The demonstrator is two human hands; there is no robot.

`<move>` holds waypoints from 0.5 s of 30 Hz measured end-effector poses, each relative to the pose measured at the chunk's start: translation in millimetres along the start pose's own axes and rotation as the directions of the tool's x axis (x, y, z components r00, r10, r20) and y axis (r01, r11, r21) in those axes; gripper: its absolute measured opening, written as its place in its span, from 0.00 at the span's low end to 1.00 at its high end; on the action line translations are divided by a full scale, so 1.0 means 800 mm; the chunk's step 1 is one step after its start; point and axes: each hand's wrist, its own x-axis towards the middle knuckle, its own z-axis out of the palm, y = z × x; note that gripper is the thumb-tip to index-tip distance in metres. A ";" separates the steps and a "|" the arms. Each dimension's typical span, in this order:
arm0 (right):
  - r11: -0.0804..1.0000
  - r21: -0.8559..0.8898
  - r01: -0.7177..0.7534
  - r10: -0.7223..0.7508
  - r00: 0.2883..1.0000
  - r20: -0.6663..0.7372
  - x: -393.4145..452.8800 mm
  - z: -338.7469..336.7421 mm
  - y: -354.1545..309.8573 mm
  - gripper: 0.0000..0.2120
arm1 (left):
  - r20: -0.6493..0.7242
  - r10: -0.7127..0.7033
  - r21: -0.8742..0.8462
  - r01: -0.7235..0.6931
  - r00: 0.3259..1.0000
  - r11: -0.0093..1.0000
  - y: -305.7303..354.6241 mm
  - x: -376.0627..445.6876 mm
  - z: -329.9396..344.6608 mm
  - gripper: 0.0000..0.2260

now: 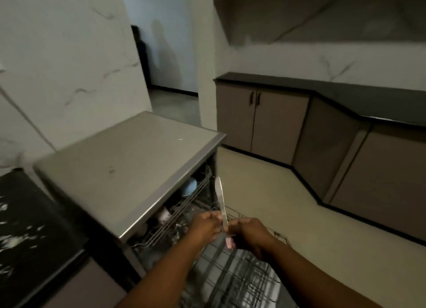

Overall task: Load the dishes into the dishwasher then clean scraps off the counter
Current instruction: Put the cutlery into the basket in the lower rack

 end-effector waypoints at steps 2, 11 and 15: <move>0.998 0.049 -0.046 0.049 0.997 -0.055 0.011 -0.026 0.015 0.02 | 0.040 -0.045 0.064 0.043 0.998 0.997 -0.002 0.023 0.014 0.09; 0.962 -0.093 -0.258 0.210 0.911 -0.355 0.055 -0.101 0.084 0.05 | 0.149 0.000 0.587 -0.088 0.989 0.805 -0.051 0.141 0.045 0.09; 0.952 -0.152 -0.267 0.200 0.914 -0.352 0.088 -0.135 0.112 0.16 | 0.356 -0.071 0.833 -0.282 0.932 0.477 -0.064 0.197 0.054 0.19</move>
